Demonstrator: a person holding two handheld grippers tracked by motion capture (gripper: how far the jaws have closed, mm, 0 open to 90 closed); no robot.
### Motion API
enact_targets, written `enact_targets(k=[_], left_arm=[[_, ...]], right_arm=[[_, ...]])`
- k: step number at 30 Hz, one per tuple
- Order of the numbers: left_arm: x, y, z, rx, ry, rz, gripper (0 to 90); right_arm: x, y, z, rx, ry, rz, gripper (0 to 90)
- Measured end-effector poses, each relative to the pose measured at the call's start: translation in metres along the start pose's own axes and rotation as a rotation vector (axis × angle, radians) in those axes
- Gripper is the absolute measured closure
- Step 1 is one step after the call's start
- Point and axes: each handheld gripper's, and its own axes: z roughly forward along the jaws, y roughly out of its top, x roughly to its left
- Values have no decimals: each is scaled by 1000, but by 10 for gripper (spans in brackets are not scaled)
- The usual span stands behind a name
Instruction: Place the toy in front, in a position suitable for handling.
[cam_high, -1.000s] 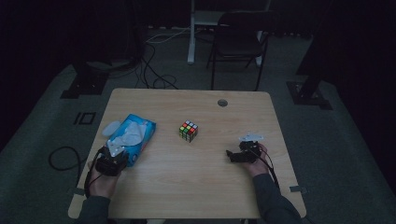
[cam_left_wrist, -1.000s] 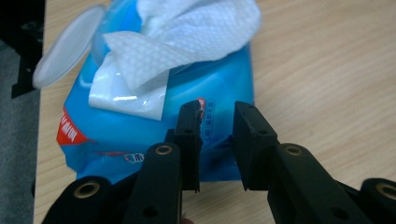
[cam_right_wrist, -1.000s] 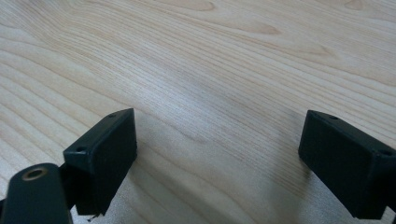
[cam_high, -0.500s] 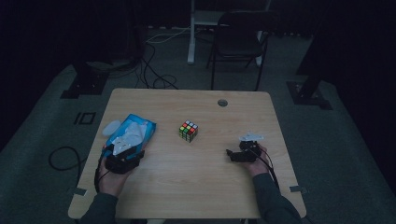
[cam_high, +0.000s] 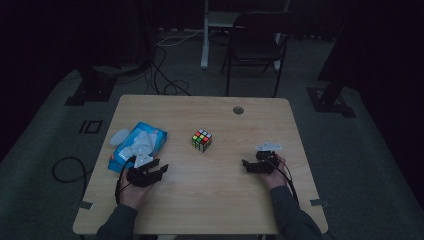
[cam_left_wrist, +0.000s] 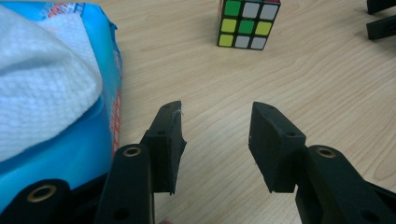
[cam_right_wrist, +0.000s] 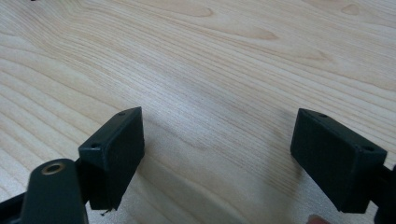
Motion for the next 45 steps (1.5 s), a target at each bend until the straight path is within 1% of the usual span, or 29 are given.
enact_targets(k=[3,8,14,17,18,19,20,21,22,23,24,26,28,30,33,34,37,41,42,43,45], left_arm=[[0,-2,2,-3,1,-9,552],[-1,-3,3,-2,6,-8,548],[1,-4,4,6,4,-6,547],[3,-5,6,6,4,-11,546],[3,-5,7,7,3,-13,546],[3,-5,7,9,2,-14,545],[4,-6,7,10,2,-14,546],[4,-6,8,12,-1,-13,545],[4,-7,8,12,-1,-14,545],[4,-7,8,12,-1,-14,545],[4,-8,11,14,-6,-18,545],[4,-10,12,15,-14,-13,543],[3,-13,15,22,-19,-7,542],[2,-14,16,23,-22,-4,542],[1,-14,18,25,-15,6,542],[1,-15,19,27,-18,5,542],[2,-16,23,38,-18,8,542],[4,-17,27,45,-21,4,542],[4,-17,27,45,-21,4,542],[4,-17,27,46,-22,4,542],[4,-17,28,50,-21,6,542]], right_arm=[[0,0,0,0,0,0,174],[0,0,0,0,0,2,174],[0,0,0,1,-1,1,173],[2,0,0,2,-5,3,173],[3,1,0,5,-10,12,181],[5,2,0,9,-6,9,213],[7,4,0,7,17,12,230],[10,5,0,-1,43,26,230],[15,9,1,-5,64,22,229],[15,9,1,-5,64,22,229],[27,16,4,-2,97,-26,201],[38,24,7,-13,130,-49,194],[48,30,9,-32,142,-63,194],[56,36,12,-37,149,-69,195],[65,47,16,-56,154,-79,196],[68,51,17,-63,160,-83,190],[76,63,25,-73,156,-93,136],[86,77,36,-97,189,-109,130],[86,77,36,-97,189,-109,130],[91,84,42,-102,199,-123,131],[95,90,49,-103,216,-132,133]])
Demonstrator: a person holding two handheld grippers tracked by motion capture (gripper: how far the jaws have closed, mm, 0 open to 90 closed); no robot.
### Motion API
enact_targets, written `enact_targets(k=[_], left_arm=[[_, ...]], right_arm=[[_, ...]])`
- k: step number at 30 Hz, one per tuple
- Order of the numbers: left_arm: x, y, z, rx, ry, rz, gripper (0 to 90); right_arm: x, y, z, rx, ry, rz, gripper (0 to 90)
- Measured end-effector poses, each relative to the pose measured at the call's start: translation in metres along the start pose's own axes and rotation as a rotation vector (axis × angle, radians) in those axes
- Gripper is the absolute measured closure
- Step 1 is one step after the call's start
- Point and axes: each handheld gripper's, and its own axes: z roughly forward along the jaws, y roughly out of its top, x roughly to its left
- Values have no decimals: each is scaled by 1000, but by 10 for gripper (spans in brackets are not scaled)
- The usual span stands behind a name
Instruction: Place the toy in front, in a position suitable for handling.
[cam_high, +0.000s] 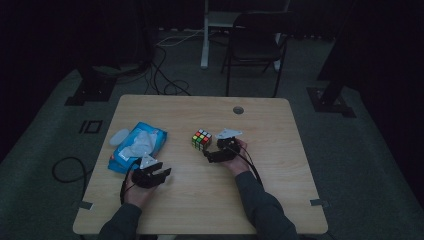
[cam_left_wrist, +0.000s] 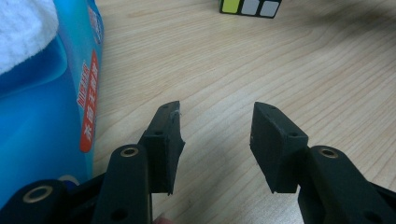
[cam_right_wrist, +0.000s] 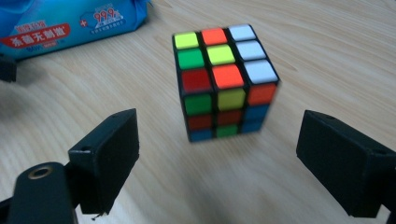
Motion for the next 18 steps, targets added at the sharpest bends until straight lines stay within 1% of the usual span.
enact_targets(k=[1,2,3,6,7,9,10,11,13,16,17,18], left_arm=[[0,0,0,0,0,0,542],[0,0,0,4,1,-2,542],[1,-1,1,5,0,-7,541],[2,-1,2,10,-1,-12,542],[2,-1,2,10,-1,-12,541],[2,-2,3,13,-1,-9,542],[1,-2,3,15,-1,-8,542],[1,-2,3,16,-1,-6,541],[1,-2,3,20,-2,-4,542],[2,-2,4,24,-2,-2,541],[2,-2,4,23,-3,-4,542],[2,-2,4,23,-3,-5,541]], right_arm=[[0,2,4,4,4,-6,139],[1,4,7,3,20,-11,144],[1,5,10,-2,22,-13,145],[2,9,18,-13,11,-14,142],[2,9,18,-13,11,-14,142],[2,11,23,-14,6,-5,141],[1,12,26,-11,-10,-15,138],[0,14,28,-10,-10,-16,138],[-3,17,32,-14,-24,-14,136],[-8,21,35,-16,-29,-13,133],[-10,23,36,-20,-18,-16,128],[-12,25,36,-18,-18,-28,129]])
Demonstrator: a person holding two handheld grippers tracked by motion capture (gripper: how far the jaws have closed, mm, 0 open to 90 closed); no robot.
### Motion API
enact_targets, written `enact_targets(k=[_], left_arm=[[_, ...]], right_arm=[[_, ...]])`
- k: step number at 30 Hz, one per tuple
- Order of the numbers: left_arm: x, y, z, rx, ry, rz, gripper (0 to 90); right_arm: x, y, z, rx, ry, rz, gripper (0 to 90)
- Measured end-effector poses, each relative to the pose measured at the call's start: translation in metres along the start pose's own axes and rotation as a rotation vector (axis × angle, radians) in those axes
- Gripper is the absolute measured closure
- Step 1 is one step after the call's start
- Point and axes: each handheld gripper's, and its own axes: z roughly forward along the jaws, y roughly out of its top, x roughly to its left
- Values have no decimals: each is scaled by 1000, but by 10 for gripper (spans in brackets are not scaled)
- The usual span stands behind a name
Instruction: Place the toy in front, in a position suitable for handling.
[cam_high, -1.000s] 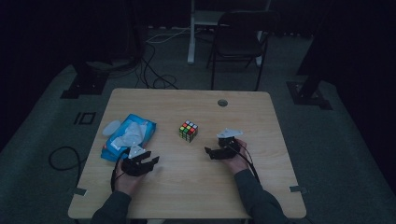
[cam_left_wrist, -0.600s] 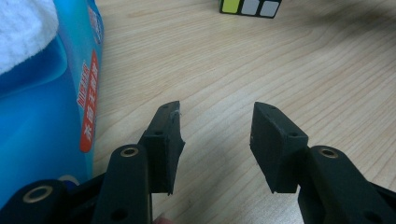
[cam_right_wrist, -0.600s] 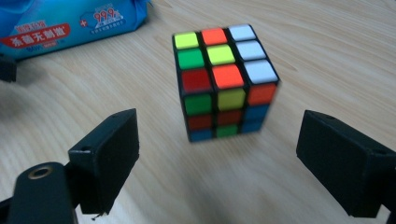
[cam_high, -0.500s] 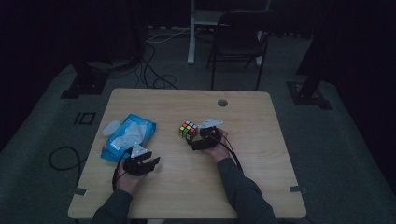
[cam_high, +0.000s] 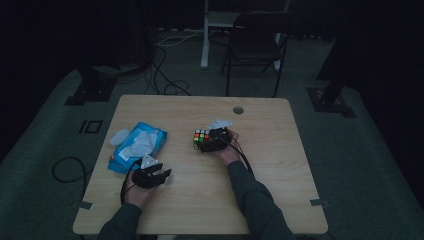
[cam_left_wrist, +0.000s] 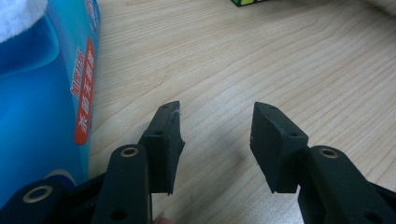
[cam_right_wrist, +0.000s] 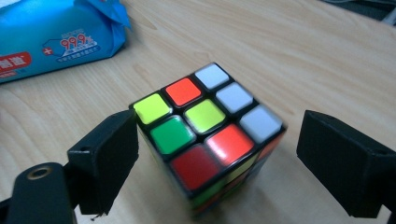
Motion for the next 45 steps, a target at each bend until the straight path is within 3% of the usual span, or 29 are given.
enact_targets(k=[8,12,15,19,33,45], left_arm=[[0,0,0,2,-3,0,541],[-1,0,1,4,-2,2,541],[0,-1,1,4,-2,1,541],[-1,-1,1,5,-1,3,541],[-1,-1,0,6,2,4,541],[-1,-1,1,8,4,5,541]], right_arm=[[-2,7,12,44,29,-37,147],[0,3,16,69,37,-45,241],[3,0,17,77,21,-76,321],[4,-1,15,74,27,-85,331],[6,-21,-21,57,36,-123,339],[11,-39,-44,67,35,-121,339]])
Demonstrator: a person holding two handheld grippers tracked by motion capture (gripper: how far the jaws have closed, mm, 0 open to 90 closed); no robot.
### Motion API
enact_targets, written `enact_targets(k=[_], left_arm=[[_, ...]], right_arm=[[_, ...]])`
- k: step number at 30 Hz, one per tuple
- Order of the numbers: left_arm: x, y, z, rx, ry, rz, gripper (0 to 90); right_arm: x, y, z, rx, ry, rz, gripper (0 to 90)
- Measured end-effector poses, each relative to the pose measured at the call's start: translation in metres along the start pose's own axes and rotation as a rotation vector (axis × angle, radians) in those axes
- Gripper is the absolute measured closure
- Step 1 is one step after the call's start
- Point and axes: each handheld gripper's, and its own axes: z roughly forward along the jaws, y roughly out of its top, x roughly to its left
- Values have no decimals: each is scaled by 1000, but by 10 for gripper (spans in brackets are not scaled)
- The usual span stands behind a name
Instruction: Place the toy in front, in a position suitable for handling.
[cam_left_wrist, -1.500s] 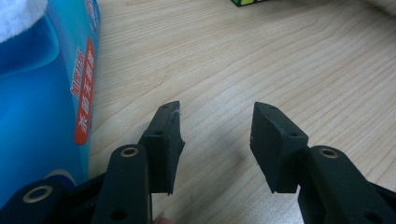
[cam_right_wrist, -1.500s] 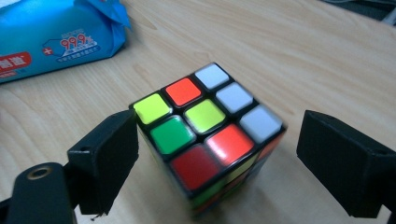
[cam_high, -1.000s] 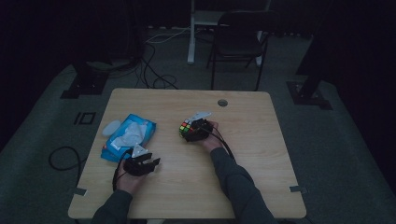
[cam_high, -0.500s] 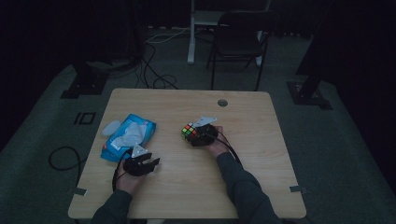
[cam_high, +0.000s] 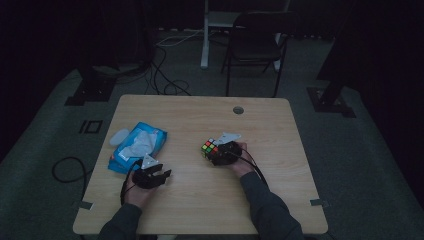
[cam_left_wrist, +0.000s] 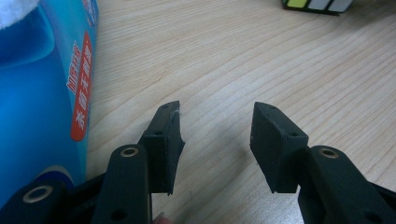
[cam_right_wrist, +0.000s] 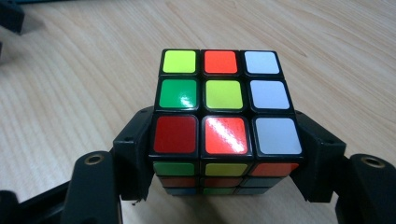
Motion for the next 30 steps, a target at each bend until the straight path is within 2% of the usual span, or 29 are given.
enact_targets(k=[8,18,22,24,26,30], left_arm=[[0,0,0,4,1,2,541],[0,0,0,5,2,3,541],[0,0,0,6,2,4,541],[-1,0,0,5,2,2,541],[-1,0,-1,3,0,5,541],[-3,1,-3,-5,-6,11,538]], right_arm=[[8,-6,-13,-10,7,-18,340],[9,-14,-13,-8,21,-16,339],[9,-16,-11,-12,55,-8,333],[10,-16,-11,-11,50,0,319],[11,-16,-10,-6,33,5,247],[12,-19,-9,1,23,14,206]])
